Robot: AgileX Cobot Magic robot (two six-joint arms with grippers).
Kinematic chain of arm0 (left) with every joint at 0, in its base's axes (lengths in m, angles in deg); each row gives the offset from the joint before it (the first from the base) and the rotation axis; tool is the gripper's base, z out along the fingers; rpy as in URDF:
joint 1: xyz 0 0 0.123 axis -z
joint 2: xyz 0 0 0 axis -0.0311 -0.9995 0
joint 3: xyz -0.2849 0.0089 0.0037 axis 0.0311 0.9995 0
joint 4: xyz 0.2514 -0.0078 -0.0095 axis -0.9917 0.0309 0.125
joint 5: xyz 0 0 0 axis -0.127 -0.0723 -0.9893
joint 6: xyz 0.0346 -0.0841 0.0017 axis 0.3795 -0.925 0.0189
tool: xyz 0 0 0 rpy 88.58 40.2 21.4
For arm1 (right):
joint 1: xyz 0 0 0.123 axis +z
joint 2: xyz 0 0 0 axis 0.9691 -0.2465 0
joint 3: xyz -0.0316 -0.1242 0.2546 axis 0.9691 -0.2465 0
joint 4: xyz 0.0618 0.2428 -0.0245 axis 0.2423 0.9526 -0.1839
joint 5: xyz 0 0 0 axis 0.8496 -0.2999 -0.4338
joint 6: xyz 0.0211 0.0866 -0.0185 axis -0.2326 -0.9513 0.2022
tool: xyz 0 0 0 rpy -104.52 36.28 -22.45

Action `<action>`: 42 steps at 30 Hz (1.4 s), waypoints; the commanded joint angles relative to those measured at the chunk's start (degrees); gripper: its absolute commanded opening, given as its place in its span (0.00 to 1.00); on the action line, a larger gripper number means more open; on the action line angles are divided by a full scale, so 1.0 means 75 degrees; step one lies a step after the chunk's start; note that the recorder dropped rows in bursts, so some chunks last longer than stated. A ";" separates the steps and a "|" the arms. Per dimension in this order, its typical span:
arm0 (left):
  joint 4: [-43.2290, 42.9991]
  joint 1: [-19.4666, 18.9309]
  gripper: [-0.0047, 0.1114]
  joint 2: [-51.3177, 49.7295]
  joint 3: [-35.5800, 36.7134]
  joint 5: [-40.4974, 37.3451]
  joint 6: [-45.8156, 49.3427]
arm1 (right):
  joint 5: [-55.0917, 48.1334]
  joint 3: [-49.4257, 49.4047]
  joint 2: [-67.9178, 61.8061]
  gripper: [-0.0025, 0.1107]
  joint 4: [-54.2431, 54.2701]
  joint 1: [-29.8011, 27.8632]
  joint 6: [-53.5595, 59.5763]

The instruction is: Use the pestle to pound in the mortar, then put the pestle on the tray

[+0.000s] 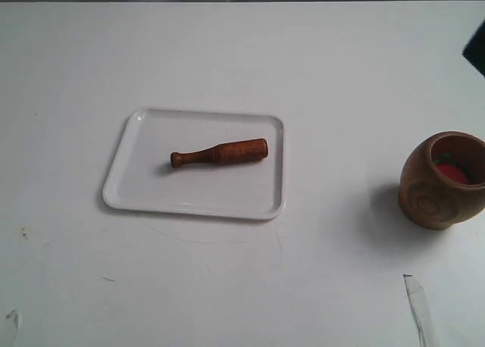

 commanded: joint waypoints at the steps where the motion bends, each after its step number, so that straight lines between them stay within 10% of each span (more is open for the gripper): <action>1: 0.0056 0.0059 0.04 0.0009 0.0004 0.0023 -0.0063 | 0.1361 -0.0937 0.0697 0.02 0.0019 -0.0018 -0.0676; 14: 0.0056 0.0059 0.04 0.0009 0.0004 0.0023 -0.0063 | 0.2796 -0.2973 0.0854 0.02 0.0135 -0.0018 -0.0663; 29: 0.0056 0.0059 0.04 0.0009 0.0004 0.0023 -0.0063 | 0.0532 -0.2973 0.0854 0.02 0.0391 -0.0018 -0.3269; 42: 0.0056 0.0059 0.04 0.0009 0.0004 0.0023 -0.0063 | -0.1133 -0.2973 0.0854 0.02 -0.0735 -0.0018 -0.0038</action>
